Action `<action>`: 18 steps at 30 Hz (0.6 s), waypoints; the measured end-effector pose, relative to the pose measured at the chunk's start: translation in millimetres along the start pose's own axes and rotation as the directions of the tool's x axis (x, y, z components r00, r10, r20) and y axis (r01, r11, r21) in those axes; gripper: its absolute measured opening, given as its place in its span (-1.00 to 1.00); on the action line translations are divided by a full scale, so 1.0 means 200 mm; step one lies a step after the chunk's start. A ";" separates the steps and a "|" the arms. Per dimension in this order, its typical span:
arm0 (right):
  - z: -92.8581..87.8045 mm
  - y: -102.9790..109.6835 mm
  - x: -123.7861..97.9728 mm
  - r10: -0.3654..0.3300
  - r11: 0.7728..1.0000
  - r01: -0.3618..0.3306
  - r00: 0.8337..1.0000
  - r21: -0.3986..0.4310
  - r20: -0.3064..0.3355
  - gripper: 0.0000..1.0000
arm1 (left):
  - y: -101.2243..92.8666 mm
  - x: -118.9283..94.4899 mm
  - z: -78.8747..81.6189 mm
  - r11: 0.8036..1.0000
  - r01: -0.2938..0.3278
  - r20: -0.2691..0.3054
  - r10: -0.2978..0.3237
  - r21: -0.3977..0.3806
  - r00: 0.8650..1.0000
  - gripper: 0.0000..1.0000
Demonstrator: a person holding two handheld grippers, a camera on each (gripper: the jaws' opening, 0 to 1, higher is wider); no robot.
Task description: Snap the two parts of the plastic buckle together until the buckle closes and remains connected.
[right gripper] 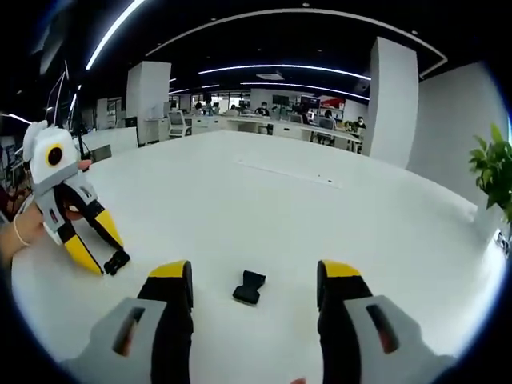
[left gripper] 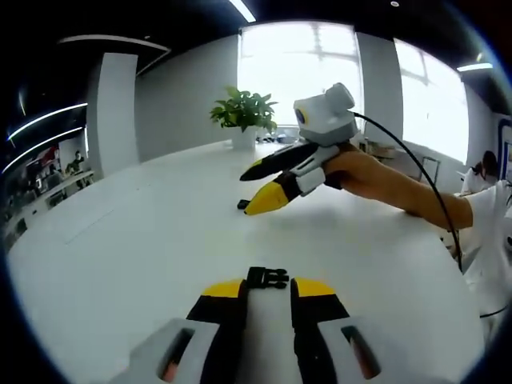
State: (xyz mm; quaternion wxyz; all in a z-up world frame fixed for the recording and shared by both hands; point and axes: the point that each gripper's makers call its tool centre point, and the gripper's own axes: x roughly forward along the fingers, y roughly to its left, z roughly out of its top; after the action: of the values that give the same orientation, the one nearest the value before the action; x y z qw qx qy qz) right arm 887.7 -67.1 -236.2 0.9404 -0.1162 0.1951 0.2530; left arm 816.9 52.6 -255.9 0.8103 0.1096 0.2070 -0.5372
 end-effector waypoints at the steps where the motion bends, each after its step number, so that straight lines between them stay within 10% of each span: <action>1: 0.00 0.00 0.00 0.001 1.000 -0.001 1.000 0.000 -0.003 0.25 | 0.00 0.00 0.00 1.000 0.000 0.000 0.000 0.000 1.000 -0.58; 18: -0.03 0.06 0.02 0.047 0.999 -0.047 0.999 -0.007 -0.018 0.01 | 0.02 -0.01 0.00 1.000 -0.006 -0.004 0.006 -0.017 1.000 -0.59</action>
State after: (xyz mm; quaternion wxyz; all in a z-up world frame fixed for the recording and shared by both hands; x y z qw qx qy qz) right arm 882.7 -57.7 -244.8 0.9321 -0.1176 0.2050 0.2747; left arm 819.5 56.2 -254.7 0.8122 0.1045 0.2130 -0.5329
